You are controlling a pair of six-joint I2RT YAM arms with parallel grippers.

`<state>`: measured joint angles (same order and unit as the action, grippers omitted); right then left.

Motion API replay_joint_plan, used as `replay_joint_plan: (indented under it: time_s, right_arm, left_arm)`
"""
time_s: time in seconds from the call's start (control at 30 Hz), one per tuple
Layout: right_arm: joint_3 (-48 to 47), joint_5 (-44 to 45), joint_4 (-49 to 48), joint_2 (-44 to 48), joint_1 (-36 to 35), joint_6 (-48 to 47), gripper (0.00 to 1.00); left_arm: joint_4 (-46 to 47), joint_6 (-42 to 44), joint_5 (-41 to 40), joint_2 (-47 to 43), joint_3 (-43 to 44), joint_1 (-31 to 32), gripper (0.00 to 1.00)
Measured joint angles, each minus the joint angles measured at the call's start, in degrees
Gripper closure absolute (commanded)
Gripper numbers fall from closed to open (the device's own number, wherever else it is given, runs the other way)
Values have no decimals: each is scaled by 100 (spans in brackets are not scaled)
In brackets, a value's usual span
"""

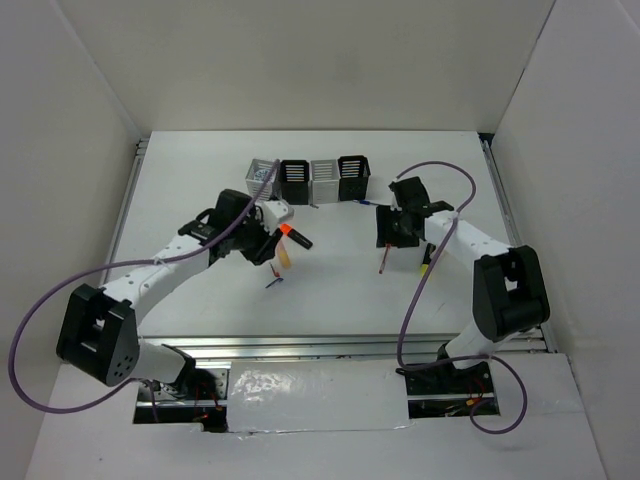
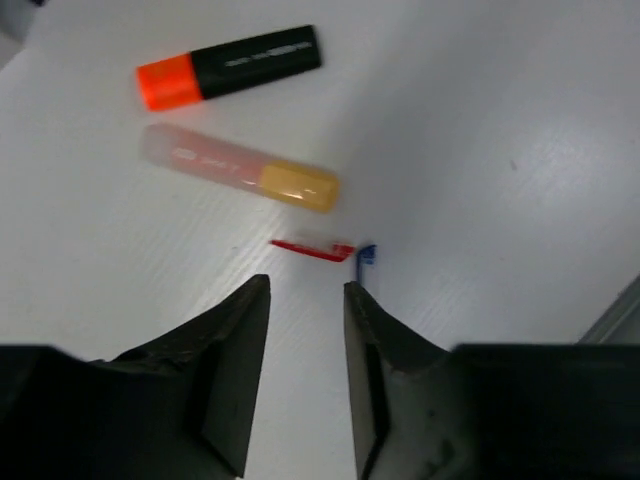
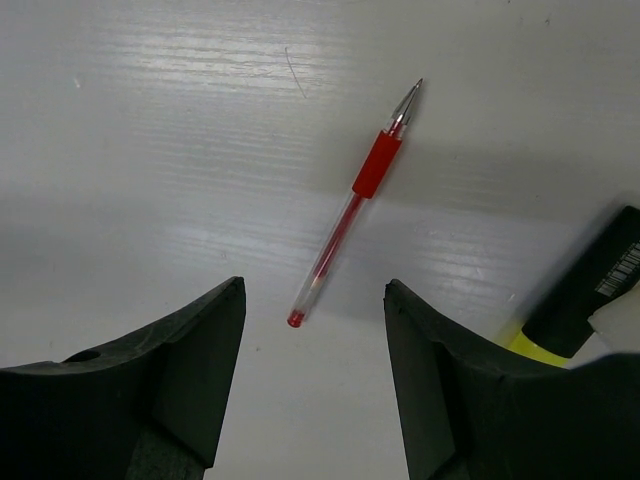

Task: Sort the stationery into containers
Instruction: Pick up the pen cap from the center of the board.

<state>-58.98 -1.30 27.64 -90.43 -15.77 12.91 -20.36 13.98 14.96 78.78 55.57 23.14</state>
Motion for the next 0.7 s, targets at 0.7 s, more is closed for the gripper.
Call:
replay_joint_plan:
  time_s: [0.7]
  right_arm:
    - [52,-304,278,977,422,-494,34]
  left_arm:
    - [-387,695,212,688,-293,804,68]
